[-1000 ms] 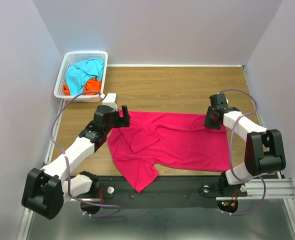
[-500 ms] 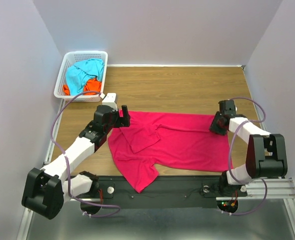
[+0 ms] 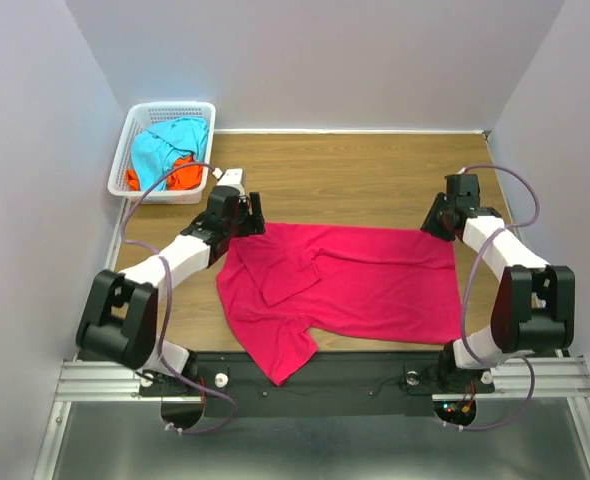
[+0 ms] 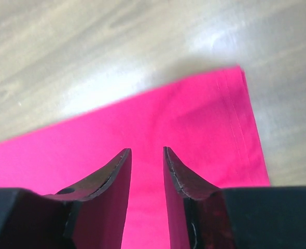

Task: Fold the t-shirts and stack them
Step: Fold the tshirt

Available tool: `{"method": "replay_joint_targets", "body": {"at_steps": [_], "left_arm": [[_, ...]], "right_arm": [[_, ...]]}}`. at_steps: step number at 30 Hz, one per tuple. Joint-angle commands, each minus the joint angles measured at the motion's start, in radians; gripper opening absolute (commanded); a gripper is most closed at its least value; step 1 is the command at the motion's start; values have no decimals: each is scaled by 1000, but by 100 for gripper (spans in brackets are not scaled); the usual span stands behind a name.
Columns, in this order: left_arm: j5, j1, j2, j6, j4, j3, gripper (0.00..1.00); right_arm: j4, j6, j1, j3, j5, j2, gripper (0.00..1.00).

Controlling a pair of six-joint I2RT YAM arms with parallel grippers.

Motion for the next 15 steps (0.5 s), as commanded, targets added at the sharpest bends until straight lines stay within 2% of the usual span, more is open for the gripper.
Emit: {"method": "replay_joint_targets", "body": {"at_steps": [1,6,9,10,15], "left_arm": [[29,43,102,-45,60,71,79],[54,56,230,-67,87,128,75],[54,75,296,-82,95,156,67],[54,81,311,-85,98,160,60],[54,122,382,-125,96,167,58]], "right_arm": [[41,8,-16,64,-12,75,36],[67,33,-49,110,4,169,36],[87,36,-83,116,13,204,36],[95,39,-89,116,11,229,36],[123,62,-135,110,19,296,35]]}}
